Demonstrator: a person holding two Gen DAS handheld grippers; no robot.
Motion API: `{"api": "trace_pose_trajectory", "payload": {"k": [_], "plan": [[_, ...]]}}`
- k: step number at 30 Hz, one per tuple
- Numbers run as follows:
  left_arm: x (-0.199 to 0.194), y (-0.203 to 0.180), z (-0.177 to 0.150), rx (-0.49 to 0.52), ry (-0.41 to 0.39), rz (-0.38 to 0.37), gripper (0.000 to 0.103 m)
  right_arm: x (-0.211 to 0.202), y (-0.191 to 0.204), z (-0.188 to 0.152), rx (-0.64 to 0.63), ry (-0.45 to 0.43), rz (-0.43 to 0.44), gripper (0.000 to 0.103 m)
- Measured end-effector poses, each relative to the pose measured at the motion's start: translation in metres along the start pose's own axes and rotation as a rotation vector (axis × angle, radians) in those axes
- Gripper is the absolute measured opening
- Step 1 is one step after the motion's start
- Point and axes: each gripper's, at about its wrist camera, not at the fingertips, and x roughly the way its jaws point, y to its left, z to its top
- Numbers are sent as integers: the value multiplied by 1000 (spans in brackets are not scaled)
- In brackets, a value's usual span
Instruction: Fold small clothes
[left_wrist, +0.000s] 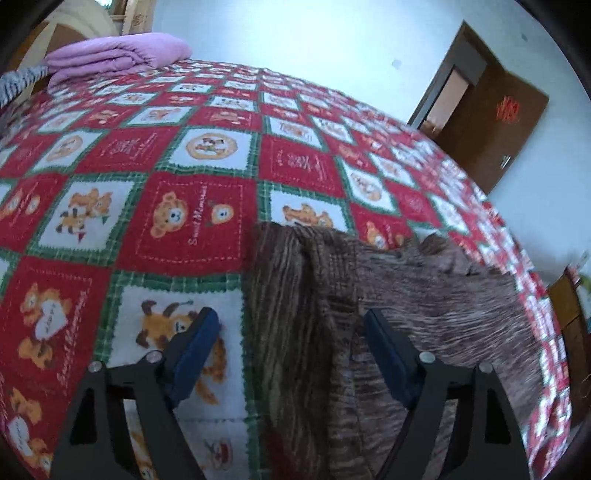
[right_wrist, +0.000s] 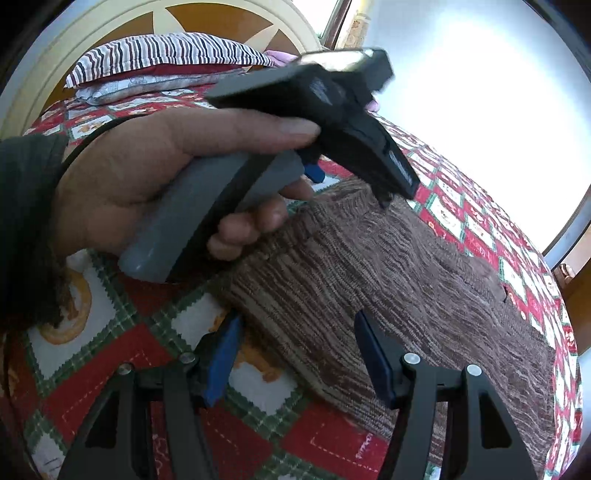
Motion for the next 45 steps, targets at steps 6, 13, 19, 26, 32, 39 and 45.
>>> {"api": "trace_pose_trajectory", "payload": {"k": [6,13,19,26,32,39,45], "plan": [[9,0,5,11,8,26,80,5,5,8,-17,-4,-8,59],[8,-1,1,25,4,-33,20,11,8,12,-32,0,36,35],[1,22,-2,-107,-17,-132,13,6,10,10,-31,-8,81,8],[-8,31,-6,-169,-60,-201,12,6,10,9,-13,-11,115,6],[-7,39,-8,-218,-57,-213,9,3,8,4,-11,-25,152,5],[-7,32,-9,-182,-59,-178,12,3,5,3,1,-18,161,4],[-5,32,-9,-175,-44,-169,29,2,8,4,-1,-25,154,4]]}}
